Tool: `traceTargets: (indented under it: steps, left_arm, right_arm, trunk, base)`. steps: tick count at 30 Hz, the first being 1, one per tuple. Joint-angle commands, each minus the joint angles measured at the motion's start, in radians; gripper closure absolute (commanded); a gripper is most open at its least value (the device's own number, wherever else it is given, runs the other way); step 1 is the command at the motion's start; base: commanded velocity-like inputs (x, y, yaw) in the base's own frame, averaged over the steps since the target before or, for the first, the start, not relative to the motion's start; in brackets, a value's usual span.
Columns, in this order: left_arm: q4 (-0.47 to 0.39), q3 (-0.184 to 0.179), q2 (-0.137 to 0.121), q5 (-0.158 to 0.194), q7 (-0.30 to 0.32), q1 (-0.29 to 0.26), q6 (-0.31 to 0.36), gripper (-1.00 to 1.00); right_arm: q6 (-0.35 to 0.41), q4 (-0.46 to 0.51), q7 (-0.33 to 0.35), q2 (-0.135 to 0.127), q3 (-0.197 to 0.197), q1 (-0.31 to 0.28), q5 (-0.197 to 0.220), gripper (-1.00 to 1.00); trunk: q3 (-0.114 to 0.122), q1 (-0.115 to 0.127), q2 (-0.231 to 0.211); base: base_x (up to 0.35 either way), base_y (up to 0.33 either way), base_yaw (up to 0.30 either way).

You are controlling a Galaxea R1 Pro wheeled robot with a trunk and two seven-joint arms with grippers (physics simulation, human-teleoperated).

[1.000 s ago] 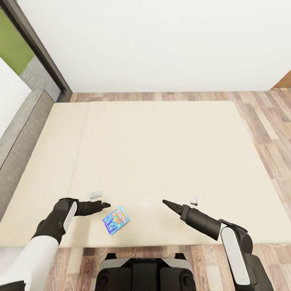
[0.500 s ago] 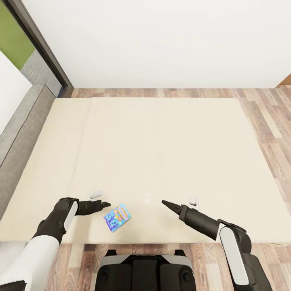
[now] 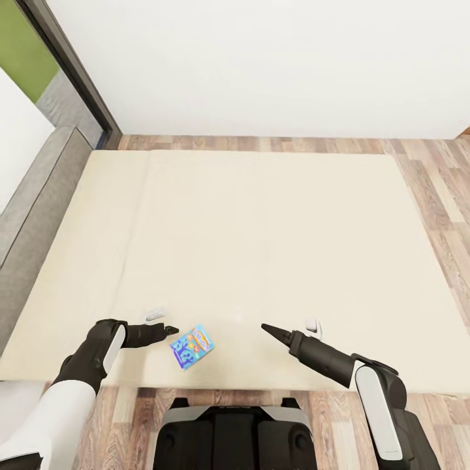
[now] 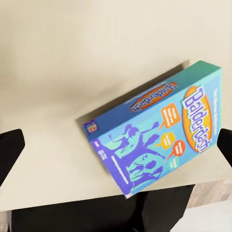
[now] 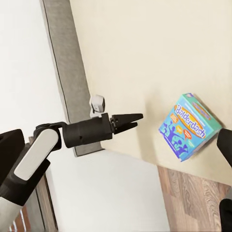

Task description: Put all the toys in the child's room - the three board games (two on the bed and one on the table), the two jigsaw puzzles on the table, and the tennis ball on the table - inside the toy box on the table in the child's room.

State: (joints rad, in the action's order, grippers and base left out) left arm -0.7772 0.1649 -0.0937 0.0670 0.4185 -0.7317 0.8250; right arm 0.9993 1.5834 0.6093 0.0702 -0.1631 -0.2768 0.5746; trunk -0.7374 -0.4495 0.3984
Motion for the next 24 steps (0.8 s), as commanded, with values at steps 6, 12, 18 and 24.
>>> traceTargets:
  steps: [6,12,18,24]
  left_arm:
    - [-0.001,0.002,0.000,0.008,0.005,0.000,0.008,-1.00]
    - [-0.001,0.004,0.000,0.007,0.008,0.000,0.008,-1.00]
    - [-0.001,0.004,0.000,0.009,0.009,0.000,0.008,-1.00]
    - [-0.001,0.004,0.000,0.010,0.009,0.000,0.008,-1.00]
  right_arm:
    - [0.006,0.001,0.010,-0.003,-0.003,-0.001,0.002,-1.00]
    - [0.002,0.000,0.014,-0.007,-0.003,-0.001,0.006,-1.00]
    - [0.000,-0.001,0.014,-0.005,-0.001,-0.001,0.008,-1.00]
    - [-0.001,-0.002,0.014,-0.008,-0.002,-0.001,0.008,-1.00]
  trunk:
    - [-0.011,0.000,0.002]
    - [-0.021,0.000,0.002]
    - [-0.031,0.000,0.002]
    - [-0.041,0.000,0.002]
  base:
    - [0.000,0.000,0.068]
    - [0.000,0.000,0.068]
    - [0.000,0.000,0.068]
    - [0.000,0.000,0.068]
